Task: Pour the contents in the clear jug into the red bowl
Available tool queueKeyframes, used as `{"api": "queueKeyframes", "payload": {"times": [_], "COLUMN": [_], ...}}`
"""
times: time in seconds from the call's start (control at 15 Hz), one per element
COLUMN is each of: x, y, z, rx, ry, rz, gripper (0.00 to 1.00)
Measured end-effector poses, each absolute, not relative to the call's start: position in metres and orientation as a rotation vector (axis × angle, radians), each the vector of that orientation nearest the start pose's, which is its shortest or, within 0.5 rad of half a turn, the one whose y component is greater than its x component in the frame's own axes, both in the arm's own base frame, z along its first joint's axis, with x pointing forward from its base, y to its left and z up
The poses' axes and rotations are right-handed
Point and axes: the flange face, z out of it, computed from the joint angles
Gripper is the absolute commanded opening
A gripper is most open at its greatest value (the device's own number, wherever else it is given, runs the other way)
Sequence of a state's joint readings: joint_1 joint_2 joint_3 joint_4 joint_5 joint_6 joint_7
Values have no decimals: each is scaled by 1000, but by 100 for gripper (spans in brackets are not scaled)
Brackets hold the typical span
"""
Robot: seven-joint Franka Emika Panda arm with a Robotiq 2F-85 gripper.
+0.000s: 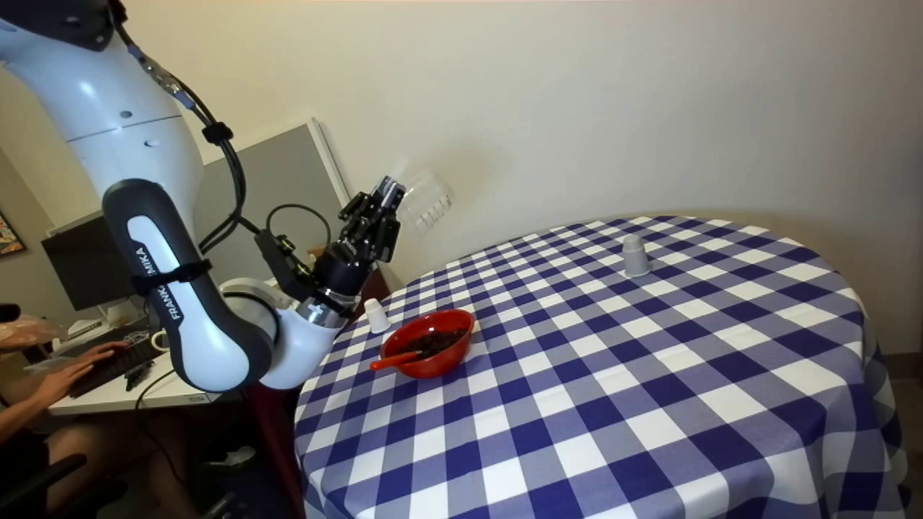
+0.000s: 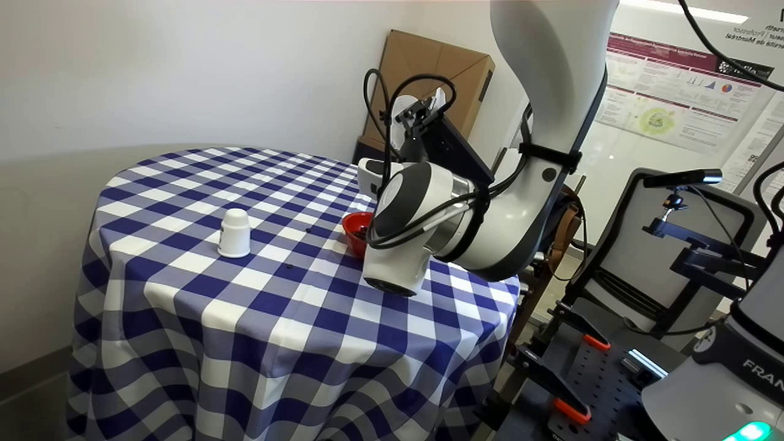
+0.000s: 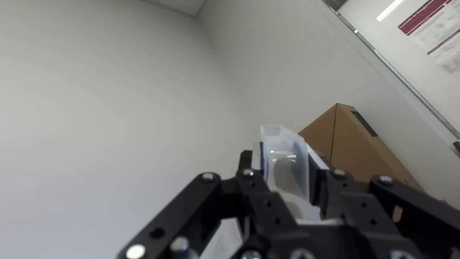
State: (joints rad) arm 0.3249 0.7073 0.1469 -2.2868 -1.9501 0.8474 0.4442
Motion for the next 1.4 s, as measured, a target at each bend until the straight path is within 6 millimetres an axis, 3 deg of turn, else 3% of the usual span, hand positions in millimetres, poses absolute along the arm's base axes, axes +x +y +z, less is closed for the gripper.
{"api": "queueKeyframes", "payload": {"times": [0.73,1.4], "x": [477,499], "y": [89,95], "z": [160,166], "rx": [826,1242], "ry": [595,543], "rz": [-318,-381], "gripper": [11,11]}}
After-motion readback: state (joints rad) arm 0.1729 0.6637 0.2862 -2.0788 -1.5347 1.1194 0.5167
